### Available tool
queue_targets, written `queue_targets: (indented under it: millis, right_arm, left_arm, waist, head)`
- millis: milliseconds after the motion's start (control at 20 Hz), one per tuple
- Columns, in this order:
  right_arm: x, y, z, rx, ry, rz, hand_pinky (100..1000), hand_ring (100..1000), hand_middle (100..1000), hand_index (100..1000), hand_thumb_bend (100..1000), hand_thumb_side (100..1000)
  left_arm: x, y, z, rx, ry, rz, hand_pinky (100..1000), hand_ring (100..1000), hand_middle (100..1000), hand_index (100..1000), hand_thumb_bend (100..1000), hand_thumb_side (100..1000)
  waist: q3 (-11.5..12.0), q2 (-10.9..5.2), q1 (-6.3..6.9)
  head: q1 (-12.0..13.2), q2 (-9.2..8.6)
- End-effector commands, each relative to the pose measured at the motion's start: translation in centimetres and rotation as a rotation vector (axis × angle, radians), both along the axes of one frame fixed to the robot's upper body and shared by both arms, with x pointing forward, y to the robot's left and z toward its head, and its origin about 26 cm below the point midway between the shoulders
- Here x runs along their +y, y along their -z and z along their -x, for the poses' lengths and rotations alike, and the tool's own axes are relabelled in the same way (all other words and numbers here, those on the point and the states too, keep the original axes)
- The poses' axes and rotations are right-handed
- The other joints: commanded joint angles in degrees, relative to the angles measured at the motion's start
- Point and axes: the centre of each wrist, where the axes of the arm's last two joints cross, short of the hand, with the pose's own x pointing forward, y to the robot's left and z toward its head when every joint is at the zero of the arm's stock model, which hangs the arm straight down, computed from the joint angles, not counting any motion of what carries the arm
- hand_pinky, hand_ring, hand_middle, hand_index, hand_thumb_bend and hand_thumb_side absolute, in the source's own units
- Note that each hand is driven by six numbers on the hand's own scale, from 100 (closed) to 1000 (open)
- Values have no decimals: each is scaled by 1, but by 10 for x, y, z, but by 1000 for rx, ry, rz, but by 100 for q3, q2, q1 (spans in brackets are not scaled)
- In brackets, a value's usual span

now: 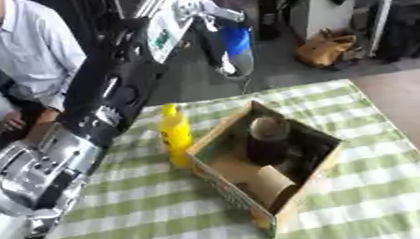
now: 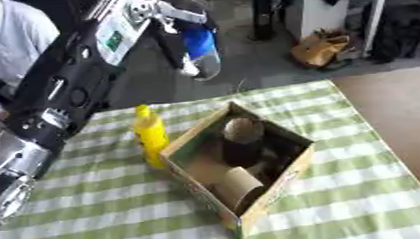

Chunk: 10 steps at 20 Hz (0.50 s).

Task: Pick up objects on the table and place them in the box.

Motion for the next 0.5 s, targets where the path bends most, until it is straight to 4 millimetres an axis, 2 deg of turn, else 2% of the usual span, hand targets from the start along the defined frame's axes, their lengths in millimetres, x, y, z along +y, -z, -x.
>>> queue_targets:
  millis: [50,200,250,300,350,400,450,500]
  right_arm:
    - [4,-9,3,-64,-27,-8,835,810,629,528,100,1000]
    - [4,-10,3,-67,-30,-10,834,810,629,528,100,1000]
    - [4,-10,3,-69,-31,-10,834,810,629,528,100,1000]
    - [4,-11,3,-70,-31,-10,834,810,629,528,100,1000]
    - [4,-11,3,-71,-31,-11,834,810,629,528,100,1000]
    - [4,-11,3,-71,-32,-13,834,810,629,528,100,1000]
    - [5,-11,3,-71,-32,-14,834,810,629,528,100,1000]
    - [5,-11,3,-72,-33,-14,834,810,629,528,100,1000]
  left_arm:
    - [2,-2,-2,-27,-20,11,206,428,463,521,100,116]
    - [2,10,-7,-25,-49,9,222,457,486,565,100,106]
    - [2,14,-8,-21,-53,12,235,480,508,618,100,103]
    - [3,17,-9,-19,-55,14,235,480,508,618,100,103]
    - [3,20,-11,-12,-51,24,265,513,542,692,100,113]
    - [3,23,-12,-4,-45,37,265,513,542,692,100,113]
    - [3,25,-12,3,-37,52,309,549,582,758,100,122]
    - [3,27,-13,8,-29,68,309,549,582,758,100,122]
  waist:
    - [-15,-55,-60]
    - [-40,-41,-68]
    - [-46,-38,-71]
    - [-50,-36,-72]
    - [-56,-31,-73]
    - [-60,-29,-73]
    - [-65,-24,-73]
    - [-69,-21,-74]
  head:
    - [46,-41]
    - [65,-53]
    - [67,-59]
    - [68,-62]
    - [68,-69]
    - [67,-74]
    - [63,-81]
    - [58,-85]
